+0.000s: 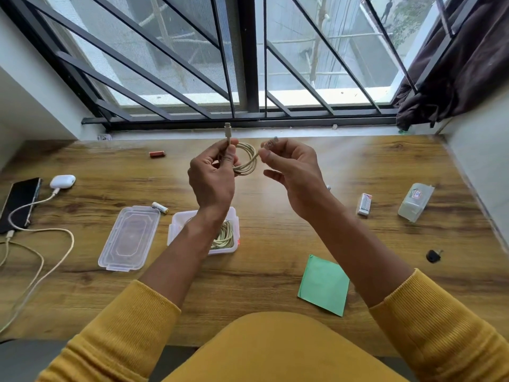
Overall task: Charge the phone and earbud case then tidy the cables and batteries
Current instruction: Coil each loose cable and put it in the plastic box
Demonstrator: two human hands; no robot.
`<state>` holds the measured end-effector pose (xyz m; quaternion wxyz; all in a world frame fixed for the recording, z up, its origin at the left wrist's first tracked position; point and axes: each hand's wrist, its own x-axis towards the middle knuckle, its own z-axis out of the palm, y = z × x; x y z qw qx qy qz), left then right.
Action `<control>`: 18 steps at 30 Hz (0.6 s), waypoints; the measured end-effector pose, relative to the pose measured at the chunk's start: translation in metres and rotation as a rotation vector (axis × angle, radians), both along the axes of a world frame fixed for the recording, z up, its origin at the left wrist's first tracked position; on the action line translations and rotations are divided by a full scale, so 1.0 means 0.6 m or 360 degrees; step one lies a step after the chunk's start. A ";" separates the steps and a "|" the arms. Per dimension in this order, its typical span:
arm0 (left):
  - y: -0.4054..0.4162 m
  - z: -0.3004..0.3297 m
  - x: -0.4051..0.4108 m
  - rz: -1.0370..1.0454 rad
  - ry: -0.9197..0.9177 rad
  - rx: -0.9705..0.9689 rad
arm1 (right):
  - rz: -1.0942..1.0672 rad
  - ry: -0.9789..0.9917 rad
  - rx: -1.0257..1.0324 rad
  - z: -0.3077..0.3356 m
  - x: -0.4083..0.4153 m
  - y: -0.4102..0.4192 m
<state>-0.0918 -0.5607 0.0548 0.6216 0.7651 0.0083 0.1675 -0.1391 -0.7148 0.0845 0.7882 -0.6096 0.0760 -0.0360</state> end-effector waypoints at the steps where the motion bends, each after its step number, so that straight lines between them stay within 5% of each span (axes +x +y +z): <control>1: -0.002 0.002 -0.004 -0.0028 -0.0028 0.0048 | 0.0027 -0.0004 -0.0017 0.002 0.003 -0.001; 7: -0.007 0.017 -0.016 -0.0223 -0.0155 0.0030 | 0.0214 0.0095 -0.0003 0.006 0.010 -0.009; 18: -0.007 0.021 -0.023 -0.0355 -0.0307 0.0080 | -0.0030 0.0133 -0.0255 0.006 0.010 -0.004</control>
